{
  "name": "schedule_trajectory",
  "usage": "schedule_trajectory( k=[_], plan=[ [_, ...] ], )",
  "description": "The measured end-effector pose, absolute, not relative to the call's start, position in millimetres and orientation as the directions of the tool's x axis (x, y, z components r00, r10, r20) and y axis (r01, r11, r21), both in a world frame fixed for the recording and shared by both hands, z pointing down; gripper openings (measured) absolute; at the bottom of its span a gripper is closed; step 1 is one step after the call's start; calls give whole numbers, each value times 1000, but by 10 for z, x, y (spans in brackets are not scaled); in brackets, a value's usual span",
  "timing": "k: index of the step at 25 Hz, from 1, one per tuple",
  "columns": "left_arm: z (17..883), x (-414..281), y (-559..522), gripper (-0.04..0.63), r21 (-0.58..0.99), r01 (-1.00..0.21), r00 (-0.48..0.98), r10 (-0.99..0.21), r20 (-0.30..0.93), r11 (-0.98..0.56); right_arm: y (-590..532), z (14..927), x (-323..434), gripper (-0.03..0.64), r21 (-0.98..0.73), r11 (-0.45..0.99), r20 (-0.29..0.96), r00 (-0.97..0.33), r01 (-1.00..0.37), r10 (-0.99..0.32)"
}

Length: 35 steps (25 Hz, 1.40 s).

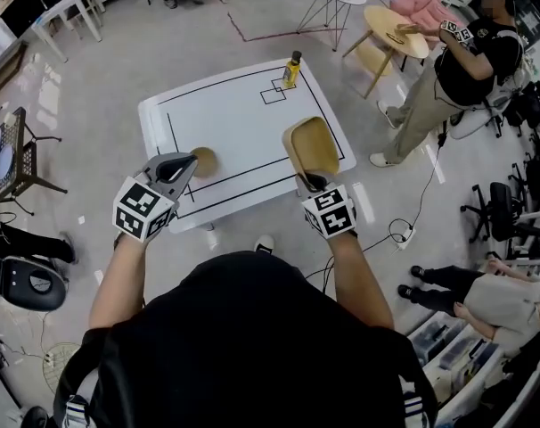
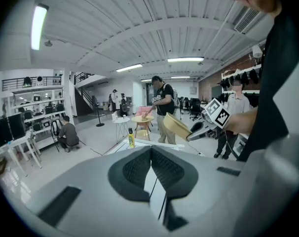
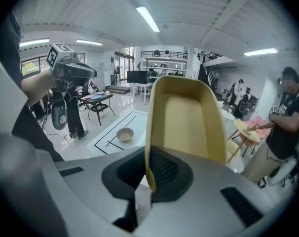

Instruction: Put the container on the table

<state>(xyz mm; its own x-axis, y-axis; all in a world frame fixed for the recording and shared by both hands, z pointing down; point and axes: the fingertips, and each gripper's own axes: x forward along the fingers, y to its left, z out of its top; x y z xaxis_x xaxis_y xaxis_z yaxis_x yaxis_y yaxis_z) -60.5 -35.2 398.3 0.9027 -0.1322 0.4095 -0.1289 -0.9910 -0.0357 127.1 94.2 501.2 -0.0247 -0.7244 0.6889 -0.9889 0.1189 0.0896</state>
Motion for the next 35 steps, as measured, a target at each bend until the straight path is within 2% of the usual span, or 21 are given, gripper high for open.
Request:
schedule_trajectory(
  k=[15,23,35],
  plan=[
    [3995,-84,-356,8,-62,-184,882,-192,429,-981,782,5106,1843,9,81,203,697,-90,-976,-711],
    [3954,-3,-410,8,-60,-260,873,-261,412,-964,625,5016,2056,9,112,275,696,-122,-955,-707],
    [4047,255,-392,8,-51,-290,861,-284,422,-956,540,5049,2274,9,108,332,692,-170,-937,-702]
  ],
)
